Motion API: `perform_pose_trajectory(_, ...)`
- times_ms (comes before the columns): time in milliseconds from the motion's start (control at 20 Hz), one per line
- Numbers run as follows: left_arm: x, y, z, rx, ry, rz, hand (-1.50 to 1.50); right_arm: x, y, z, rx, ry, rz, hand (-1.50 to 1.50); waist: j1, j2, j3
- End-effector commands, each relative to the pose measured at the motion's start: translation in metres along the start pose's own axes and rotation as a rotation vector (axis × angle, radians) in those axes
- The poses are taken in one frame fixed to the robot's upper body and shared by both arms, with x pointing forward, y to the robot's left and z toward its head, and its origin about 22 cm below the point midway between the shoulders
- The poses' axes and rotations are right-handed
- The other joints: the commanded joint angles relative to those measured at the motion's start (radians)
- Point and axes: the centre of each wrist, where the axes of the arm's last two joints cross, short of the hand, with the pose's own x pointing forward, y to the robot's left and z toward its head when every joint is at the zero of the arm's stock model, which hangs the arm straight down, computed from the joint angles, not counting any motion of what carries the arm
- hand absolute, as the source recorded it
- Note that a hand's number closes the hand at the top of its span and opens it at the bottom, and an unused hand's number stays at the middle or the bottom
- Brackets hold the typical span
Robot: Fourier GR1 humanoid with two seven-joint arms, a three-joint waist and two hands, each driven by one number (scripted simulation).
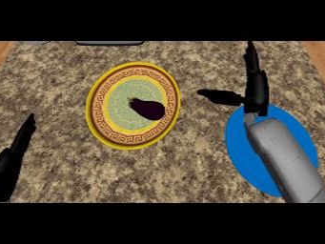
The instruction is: Pick the eggplant from the plate and place it in the plate
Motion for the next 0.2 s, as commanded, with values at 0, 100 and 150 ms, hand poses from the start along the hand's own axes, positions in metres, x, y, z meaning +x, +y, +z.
perform_pose_trajectory(0, 0.004, 0.009, 0.011, 0.001, 0.005, 0.006, 0.00, -0.013, -0.028, -0.005, 0.012, 0.011, -0.009, -1.50, 0.004, 0.000, 0.000)
perform_pose_trajectory(100, 0.001, 0.002, -0.010, -0.002, 0.005, 0.004, 0.00, -0.015, -0.039, 0.001, 0.019, 0.012, 0.006, -1.50, 0.000, 0.000, -0.001)
perform_pose_trajectory(150, 0.013, -0.016, 0.006, -0.003, -0.007, 0.013, 0.00, -0.012, -0.015, -0.007, 0.010, 0.012, 0.000, -1.50, 0.005, 0.000, 0.000)
